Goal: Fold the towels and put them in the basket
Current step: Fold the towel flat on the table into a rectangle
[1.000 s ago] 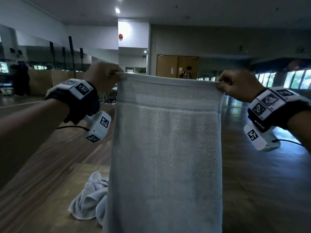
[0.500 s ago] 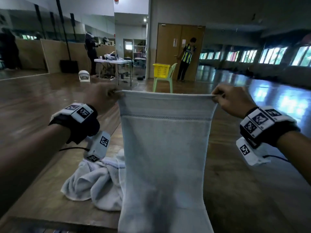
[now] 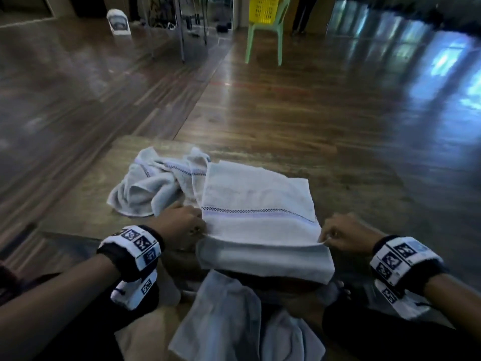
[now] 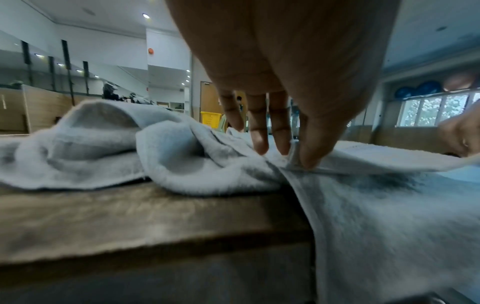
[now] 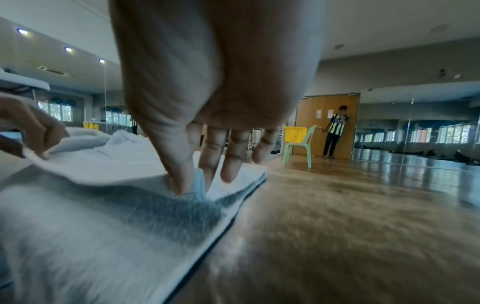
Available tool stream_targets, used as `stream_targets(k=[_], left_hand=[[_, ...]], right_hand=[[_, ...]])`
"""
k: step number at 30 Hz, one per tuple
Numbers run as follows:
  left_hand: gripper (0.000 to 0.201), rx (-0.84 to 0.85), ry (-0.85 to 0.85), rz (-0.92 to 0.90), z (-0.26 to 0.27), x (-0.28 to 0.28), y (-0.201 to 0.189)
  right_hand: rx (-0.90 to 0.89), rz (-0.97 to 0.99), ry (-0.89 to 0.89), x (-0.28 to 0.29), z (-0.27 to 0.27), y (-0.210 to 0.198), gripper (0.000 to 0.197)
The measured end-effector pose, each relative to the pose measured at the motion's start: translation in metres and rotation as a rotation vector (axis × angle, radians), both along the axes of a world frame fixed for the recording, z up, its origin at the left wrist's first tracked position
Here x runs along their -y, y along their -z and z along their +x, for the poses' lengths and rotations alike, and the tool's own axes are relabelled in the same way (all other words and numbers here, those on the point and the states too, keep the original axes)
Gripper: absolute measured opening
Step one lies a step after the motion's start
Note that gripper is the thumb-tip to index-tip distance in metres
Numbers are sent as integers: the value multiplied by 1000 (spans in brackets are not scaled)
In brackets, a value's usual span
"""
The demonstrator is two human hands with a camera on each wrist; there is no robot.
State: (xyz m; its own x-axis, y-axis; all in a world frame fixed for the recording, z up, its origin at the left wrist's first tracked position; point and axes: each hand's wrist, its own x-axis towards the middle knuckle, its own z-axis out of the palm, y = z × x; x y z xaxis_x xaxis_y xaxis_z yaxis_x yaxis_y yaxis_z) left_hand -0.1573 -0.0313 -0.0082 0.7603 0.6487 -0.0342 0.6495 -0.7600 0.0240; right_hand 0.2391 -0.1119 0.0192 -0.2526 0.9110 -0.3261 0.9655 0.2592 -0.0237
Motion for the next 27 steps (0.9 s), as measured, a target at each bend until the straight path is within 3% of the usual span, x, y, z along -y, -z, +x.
stream_targets(k=[5,11,21,27], left_hand=[[17,-146,-50,42,14,-4,14],[13,-167,-153,65,26,-37,10],[14,-218,-282,69,51,-83,10],[19,-201,-231,121,47,-76,3]], right_hand=[[65,57,5,-3,-3,23,23],[22,119,81,-32,0,27,19],[117,169,165,-77,0,24,19],[112,188,156,-67,4,24,16]])
